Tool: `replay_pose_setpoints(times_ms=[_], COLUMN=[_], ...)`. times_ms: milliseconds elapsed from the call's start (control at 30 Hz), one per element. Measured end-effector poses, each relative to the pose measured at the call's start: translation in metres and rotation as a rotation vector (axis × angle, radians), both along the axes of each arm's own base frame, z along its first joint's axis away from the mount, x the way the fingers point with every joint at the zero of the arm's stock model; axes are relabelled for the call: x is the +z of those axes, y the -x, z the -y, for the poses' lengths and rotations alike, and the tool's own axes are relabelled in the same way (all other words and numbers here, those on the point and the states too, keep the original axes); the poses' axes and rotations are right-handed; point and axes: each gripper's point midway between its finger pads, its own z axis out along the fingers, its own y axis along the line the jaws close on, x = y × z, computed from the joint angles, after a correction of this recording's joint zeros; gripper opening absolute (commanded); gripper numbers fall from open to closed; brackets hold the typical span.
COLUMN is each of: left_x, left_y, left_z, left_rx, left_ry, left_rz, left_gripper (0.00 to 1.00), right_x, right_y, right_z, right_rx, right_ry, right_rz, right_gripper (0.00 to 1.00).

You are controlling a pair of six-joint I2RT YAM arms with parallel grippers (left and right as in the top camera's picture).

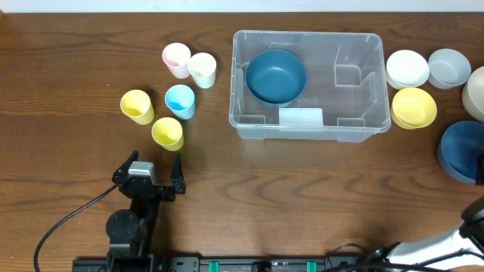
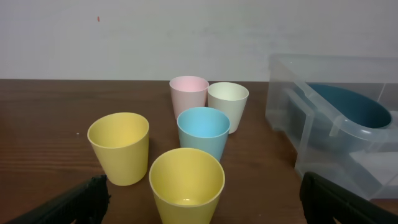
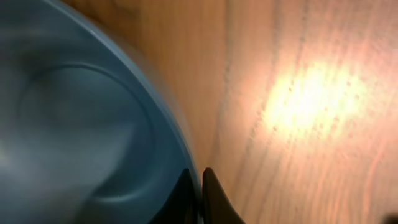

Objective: Pack container
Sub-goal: 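Grasp the second blue bowl rim with the right gripper, then carry the blue bowl over and stack it into the first bowl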

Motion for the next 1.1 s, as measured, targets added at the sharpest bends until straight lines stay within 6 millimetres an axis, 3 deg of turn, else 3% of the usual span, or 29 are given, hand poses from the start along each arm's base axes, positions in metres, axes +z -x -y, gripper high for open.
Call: replay_pose_setpoints(times_ms=[100, 200, 267, 400, 533, 600, 667, 767, 867, 967, 1100], left_x=[0.000, 0.000, 0.000, 0.000, 0.000, 0.000, 0.000, 0.000, 0.000, 0.000, 0.000], left_y=[0.000, 0.000, 0.000, 0.000, 0.000, 0.000, 0.000, 0.000, 0.000, 0.000, 0.000], left_z=[0.000, 0.000, 0.000, 0.000, 0.000, 0.000, 0.000, 0.000, 0.000, 0.000, 0.000], left_rx=[0.000, 0.000, 0.000, 0.000, 0.000, 0.000, 0.000, 0.000, 0.000, 0.000, 0.000], left_ry=[0.000, 0.000, 0.000, 0.000, 0.000, 0.000, 0.000, 0.000, 0.000, 0.000, 0.000], left_rz=[0.000, 0.000, 0.000, 0.000, 0.000, 0.000, 0.000, -0.001, 0.000, 0.000, 0.000], left_gripper=[0.98, 0.98, 0.98, 0.98, 0.98, 0.98, 0.98, 0.98, 0.98, 0.98, 0.98], right_x=[0.018, 0.056, 0.098, 0.218, 0.332, 0.379, 0.399, 0.407, 0.388, 0.350, 0.278], right_y=[0.006, 0.004, -0.003, -0.022, -0.044, -0.064, -0.080, -0.107, -0.139, -0.174, -0.218], right_z=[-0.003, -0.003, 0.000, -0.005, -0.052, -0.100, -0.141, -0.209, -0.272, -0.321, -0.371], right_rx=[-0.010, -0.014, -0.010, 0.022, 0.147, 0.284, 0.399, 0.582, 0.747, 0.871, 0.987], right_ry=[0.013, 0.072, 0.151, 0.375, 0.537, 0.557, 0.517, 0.401, 0.276, 0.201, 0.142], right_rz=[0.012, 0.087, 0.181, 0.466, 0.795, 0.980, 1.090, 1.188, 1.174, 1.082, 0.909], right_gripper=[0.01, 0.01, 0.02, 0.02, 0.02, 0.01, 0.01, 0.02, 0.01, 0.01, 0.02])
